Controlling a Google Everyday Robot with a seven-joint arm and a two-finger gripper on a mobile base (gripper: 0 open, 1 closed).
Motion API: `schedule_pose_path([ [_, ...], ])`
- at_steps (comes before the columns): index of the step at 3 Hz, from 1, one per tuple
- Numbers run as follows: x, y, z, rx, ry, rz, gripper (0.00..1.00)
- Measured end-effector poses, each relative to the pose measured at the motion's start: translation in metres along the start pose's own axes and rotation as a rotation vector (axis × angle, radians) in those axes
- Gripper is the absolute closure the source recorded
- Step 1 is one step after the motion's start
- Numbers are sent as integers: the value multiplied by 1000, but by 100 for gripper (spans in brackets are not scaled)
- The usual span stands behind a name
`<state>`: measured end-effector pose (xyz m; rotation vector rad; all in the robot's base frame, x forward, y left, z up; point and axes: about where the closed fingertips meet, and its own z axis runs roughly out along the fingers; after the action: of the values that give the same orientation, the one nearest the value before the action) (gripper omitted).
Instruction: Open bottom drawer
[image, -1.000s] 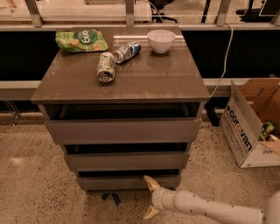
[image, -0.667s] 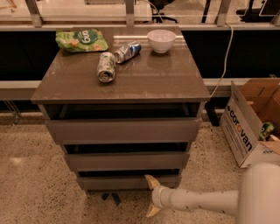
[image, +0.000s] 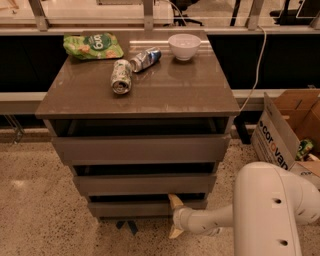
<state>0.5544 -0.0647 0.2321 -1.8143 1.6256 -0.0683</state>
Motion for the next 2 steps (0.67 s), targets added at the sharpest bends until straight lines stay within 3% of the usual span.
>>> schedule_pose_path([
  [2, 21, -6, 27, 7, -29, 32, 0],
])
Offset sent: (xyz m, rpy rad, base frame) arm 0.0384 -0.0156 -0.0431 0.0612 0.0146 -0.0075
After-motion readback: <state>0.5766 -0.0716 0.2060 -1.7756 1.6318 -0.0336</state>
